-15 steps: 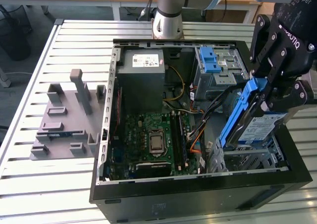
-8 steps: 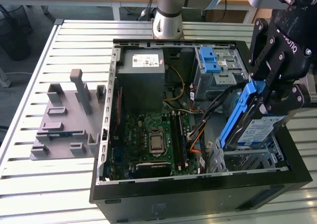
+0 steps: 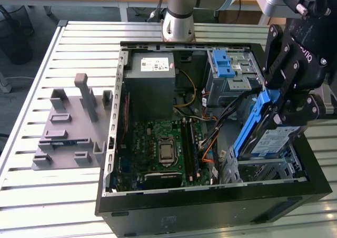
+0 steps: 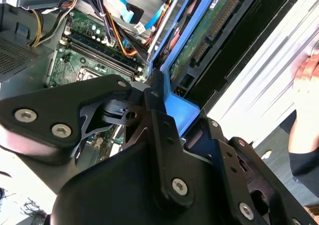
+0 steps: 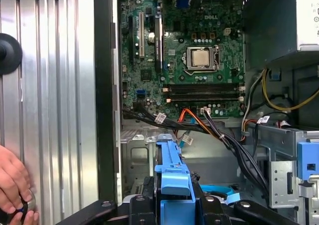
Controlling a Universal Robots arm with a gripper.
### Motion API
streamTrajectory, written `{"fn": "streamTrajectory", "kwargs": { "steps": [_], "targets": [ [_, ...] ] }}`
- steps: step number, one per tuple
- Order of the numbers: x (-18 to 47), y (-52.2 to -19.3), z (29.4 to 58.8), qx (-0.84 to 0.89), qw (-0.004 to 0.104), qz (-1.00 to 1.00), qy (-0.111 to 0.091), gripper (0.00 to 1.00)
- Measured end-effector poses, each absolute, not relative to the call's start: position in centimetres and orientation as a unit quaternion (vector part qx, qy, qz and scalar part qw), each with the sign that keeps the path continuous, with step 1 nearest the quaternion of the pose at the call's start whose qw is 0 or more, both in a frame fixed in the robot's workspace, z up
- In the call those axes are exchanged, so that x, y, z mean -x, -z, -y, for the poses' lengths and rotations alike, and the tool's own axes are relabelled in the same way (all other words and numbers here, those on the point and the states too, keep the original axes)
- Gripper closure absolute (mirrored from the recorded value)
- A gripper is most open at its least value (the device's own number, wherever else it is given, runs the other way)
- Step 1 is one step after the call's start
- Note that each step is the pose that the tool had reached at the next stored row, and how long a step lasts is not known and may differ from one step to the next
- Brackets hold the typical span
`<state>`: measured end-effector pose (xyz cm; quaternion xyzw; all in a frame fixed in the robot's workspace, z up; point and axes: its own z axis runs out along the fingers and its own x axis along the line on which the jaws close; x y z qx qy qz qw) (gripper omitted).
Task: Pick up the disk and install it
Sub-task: 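Insert the disk into the insertion slot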
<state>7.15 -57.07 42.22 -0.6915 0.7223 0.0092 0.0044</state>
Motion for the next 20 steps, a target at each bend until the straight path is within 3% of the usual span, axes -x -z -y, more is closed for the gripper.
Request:
{"fn": "streamTrajectory", "kwargs": {
  "steps": [20],
  "targets": [
    [-7.2, -40.7, 57.2, 0.691, 0.004, -0.722, -0.009, 0.64]
  ]
}}
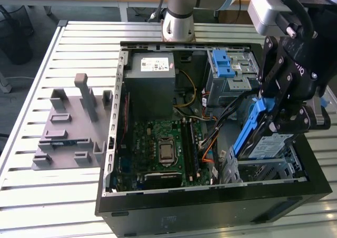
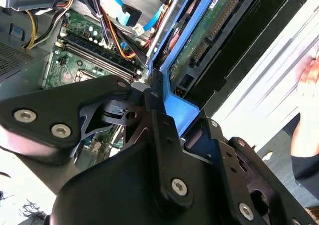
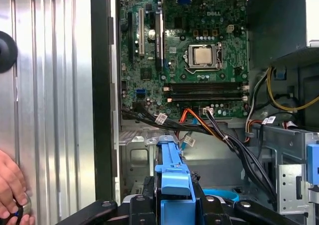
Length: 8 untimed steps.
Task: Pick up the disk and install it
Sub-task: 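Insert the disk into the insertion slot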
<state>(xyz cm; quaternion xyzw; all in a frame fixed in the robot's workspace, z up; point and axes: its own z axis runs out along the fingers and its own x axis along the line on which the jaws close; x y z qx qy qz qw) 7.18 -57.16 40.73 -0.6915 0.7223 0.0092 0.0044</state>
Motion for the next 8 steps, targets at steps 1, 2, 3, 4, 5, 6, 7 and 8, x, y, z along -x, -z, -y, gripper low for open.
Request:
{"fn": "streamTrajectory", "kwargs": {
  "steps": [1, 2, 3, 4, 5, 6, 7, 8],
  "targets": [
    [-7.18, -40.66, 57.16, 0.691, 0.004, -0.722, -0.009, 0.64],
    [-7.18, -40.60, 57.16, 0.691, 0.004, -0.722, -0.009, 0.64],
    [-7.18, -40.53, 57.16, 0.691, 0.004, -0.722, -0.009, 0.64],
    [-7.18, -40.47, 57.17, 0.691, 0.004, -0.722, -0.009, 0.64],
    [-7.18, -40.41, 57.17, 0.691, 0.004, -0.722, -0.009, 0.64],
    [-7.18, -40.33, 57.17, 0.691, 0.004, -0.722, -0.009, 0.64],
    [-7.18, -40.25, 57.17, 0.691, 0.004, -0.722, -0.009, 0.64],
    [-7.18, -40.17, 57.17, 0.691, 0.004, -0.722, -0.009, 0.64]
  ]
}}
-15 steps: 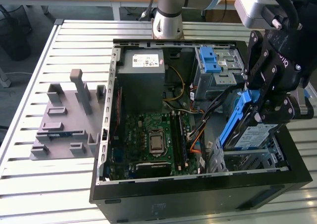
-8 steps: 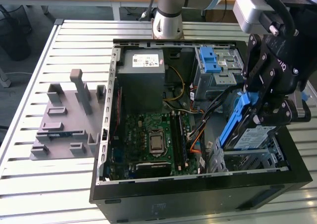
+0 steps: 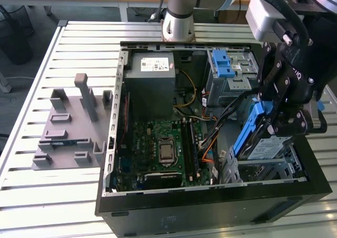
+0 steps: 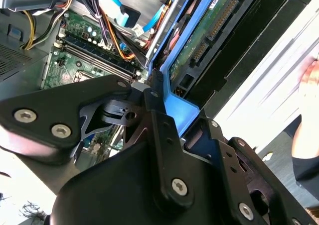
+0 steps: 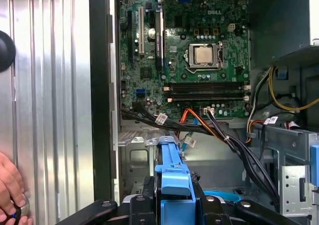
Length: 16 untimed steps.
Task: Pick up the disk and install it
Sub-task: 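Insert the disk into the insertion slot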
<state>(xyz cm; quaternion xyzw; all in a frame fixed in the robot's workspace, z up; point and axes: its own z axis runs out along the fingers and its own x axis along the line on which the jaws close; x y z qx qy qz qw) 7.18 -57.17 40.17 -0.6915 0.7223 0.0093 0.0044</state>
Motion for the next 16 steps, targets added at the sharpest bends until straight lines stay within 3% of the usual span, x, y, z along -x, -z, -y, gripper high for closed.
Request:
{"fn": "streamTrajectory", "kwargs": {
  "steps": [16],
  "targets": [
    [-7.2, -38.8, 57.2, 0.691, 0.004, -0.722, -0.009, 0.64]
  ]
}}
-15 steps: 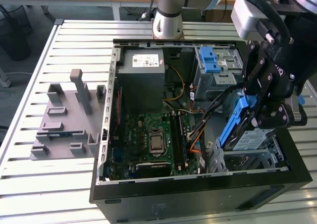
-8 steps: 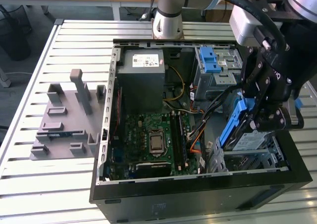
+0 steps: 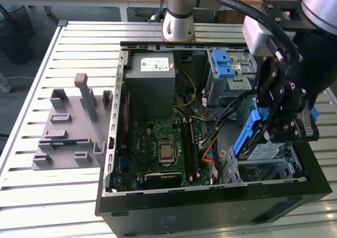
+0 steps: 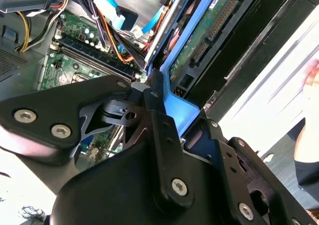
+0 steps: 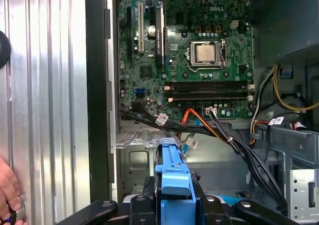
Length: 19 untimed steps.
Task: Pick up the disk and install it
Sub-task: 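Insert the disk into the insertion slot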
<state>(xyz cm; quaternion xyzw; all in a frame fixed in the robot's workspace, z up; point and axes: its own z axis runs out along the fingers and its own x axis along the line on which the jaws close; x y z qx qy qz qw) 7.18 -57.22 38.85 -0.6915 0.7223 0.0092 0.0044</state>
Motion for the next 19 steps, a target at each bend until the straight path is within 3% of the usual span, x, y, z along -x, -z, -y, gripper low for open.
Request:
{"fn": "streamTrajectory", "kwargs": {
  "steps": [19],
  "targets": [
    [-7.2, -37.3, 57.3, 0.691, 0.004, -0.722, -0.009, 0.64]
  ]
}}
